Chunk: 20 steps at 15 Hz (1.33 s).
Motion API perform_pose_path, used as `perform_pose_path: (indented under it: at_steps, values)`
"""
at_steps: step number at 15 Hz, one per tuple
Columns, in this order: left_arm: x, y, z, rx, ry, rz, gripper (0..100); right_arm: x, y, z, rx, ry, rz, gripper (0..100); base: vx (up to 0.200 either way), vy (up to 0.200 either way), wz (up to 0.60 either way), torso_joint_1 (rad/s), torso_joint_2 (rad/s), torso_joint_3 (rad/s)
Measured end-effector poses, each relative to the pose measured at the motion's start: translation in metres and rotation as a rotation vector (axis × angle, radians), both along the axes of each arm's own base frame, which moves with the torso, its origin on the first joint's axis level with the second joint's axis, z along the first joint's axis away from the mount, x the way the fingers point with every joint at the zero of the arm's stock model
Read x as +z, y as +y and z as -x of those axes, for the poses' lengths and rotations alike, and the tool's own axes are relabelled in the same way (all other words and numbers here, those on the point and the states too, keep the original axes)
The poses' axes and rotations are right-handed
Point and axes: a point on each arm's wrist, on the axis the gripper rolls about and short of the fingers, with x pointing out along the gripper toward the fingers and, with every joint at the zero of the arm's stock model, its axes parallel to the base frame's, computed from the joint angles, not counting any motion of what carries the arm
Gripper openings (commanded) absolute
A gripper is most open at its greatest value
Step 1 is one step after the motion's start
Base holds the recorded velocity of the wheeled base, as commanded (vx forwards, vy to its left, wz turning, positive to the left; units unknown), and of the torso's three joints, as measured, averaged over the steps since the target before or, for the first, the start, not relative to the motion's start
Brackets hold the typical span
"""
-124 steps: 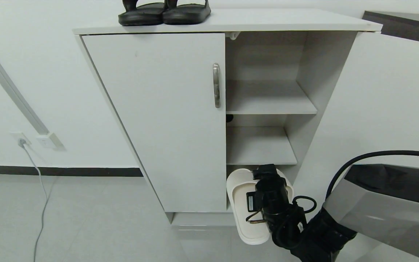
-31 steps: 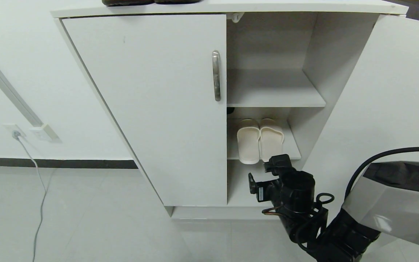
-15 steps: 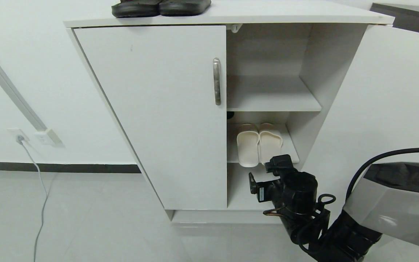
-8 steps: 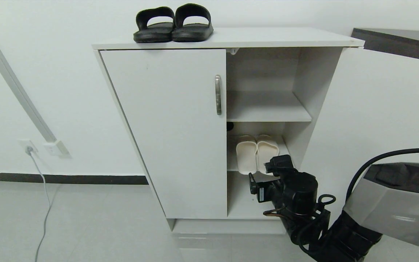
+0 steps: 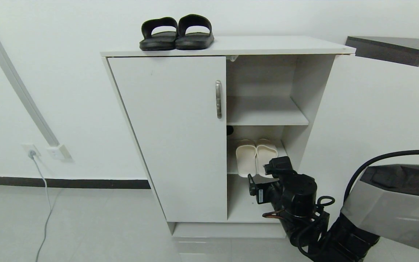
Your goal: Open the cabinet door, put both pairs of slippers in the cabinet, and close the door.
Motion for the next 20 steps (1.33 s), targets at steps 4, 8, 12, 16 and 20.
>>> perform_pose_path:
  at_steps: [4,8,12,16,20]
  values:
    - [0.0000,0.0000,0.0000,0.000,0.000,0.001,0,-0.0024,-0.0006,0.0007,0.000,0.004,0.004,100,0.000,0.100,0.00,0.002,0.00,0.002]
    - [0.0000,0.0000,0.0000,0.000,0.000,0.001,0,-0.0046,-0.0002,0.0002,-0.001,0.002,0.002,100,0.000,0.200,0.00,0.007,0.00,0.002]
    - [0.0000,0.0000,0.0000,0.000,0.000,0.003,0,-0.0077,0.0003,-0.0004,-0.001,0.003,0.007,100,0.000,0.200,0.00,0.005,0.00,0.001]
    - [0.0000,0.0000,0.0000,0.000,0.000,0.002,0,-0.0073,-0.0003,-0.0014,-0.003,-0.005,0.001,100,0.000,0.200,0.00,0.004,0.00,0.004]
    - [0.0000,0.0000,0.0000,-0.001,0.000,0.002,0,-0.0067,-0.0010,-0.0016,-0.002,-0.010,-0.004,100,0.000,0.200,0.00,0.002,0.00,0.002]
